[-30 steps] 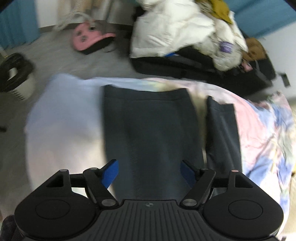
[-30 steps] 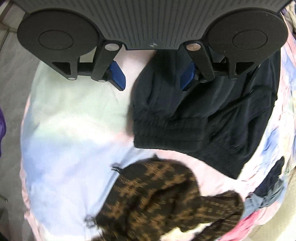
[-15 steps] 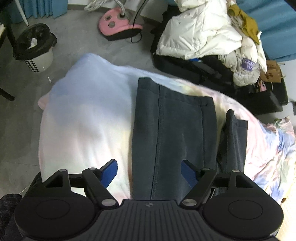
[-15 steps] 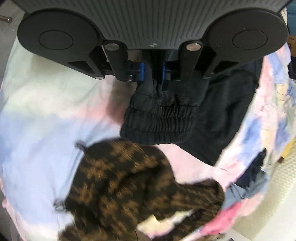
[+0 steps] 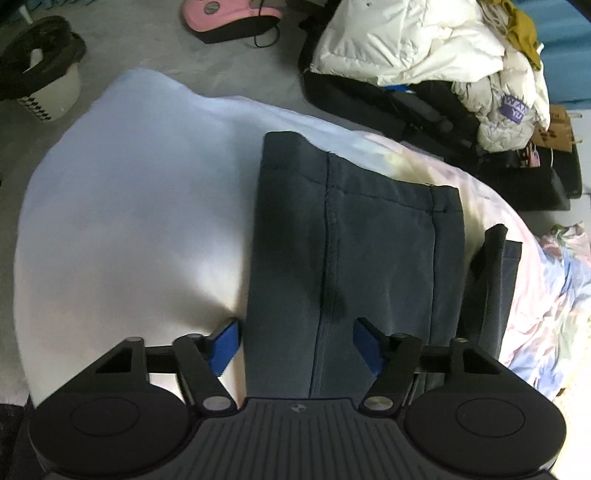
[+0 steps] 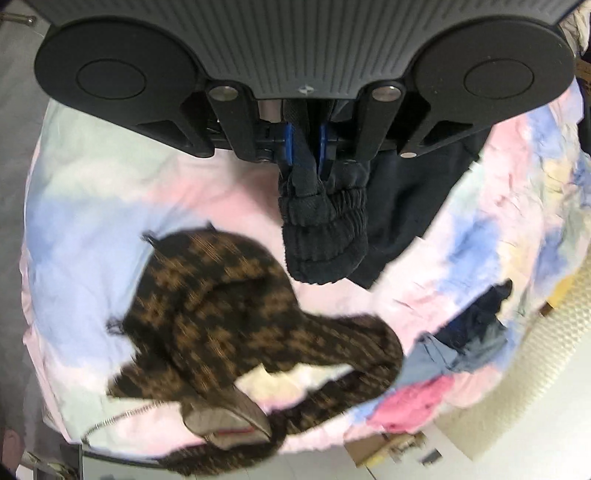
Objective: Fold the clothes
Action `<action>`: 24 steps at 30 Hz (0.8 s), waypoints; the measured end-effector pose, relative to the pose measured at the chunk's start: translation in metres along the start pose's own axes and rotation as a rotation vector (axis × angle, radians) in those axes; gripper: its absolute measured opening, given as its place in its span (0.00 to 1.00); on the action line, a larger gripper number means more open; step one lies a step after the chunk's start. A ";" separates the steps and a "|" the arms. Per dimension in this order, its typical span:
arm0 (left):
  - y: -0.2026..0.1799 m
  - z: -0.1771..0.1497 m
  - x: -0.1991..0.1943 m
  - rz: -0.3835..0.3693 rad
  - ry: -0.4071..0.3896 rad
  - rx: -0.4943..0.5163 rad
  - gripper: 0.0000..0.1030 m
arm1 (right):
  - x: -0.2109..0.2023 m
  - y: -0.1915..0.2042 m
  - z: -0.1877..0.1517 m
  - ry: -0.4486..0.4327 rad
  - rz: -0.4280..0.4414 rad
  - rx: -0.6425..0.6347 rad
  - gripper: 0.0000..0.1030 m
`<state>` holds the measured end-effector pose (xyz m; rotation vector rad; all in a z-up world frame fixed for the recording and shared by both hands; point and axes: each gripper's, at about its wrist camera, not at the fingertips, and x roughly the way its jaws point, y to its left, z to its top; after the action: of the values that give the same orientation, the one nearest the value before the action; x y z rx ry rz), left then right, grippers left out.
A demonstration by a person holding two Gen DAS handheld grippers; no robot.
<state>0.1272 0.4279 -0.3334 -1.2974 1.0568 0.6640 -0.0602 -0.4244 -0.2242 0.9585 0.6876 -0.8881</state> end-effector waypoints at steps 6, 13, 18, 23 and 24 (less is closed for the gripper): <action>-0.003 0.011 0.010 -0.002 0.036 0.015 0.16 | 0.007 -0.015 -0.020 0.019 -0.102 0.026 0.12; -0.062 0.012 -0.038 -0.159 -0.029 0.121 0.05 | -0.007 0.007 -0.008 -0.034 0.018 0.065 0.10; -0.080 0.019 -0.051 -0.159 -0.034 0.113 0.05 | -0.006 -0.009 -0.002 -0.051 0.007 0.115 0.10; -0.093 0.020 -0.043 -0.140 -0.019 0.047 0.05 | 0.011 -0.030 -0.016 0.011 -0.027 0.192 0.10; -0.099 0.022 -0.043 -0.146 -0.016 0.056 0.05 | 0.013 -0.026 -0.015 0.011 -0.012 0.200 0.10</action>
<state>0.2019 0.4369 -0.2533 -1.3050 0.9517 0.5307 -0.0784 -0.4224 -0.2511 1.1387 0.6225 -0.9752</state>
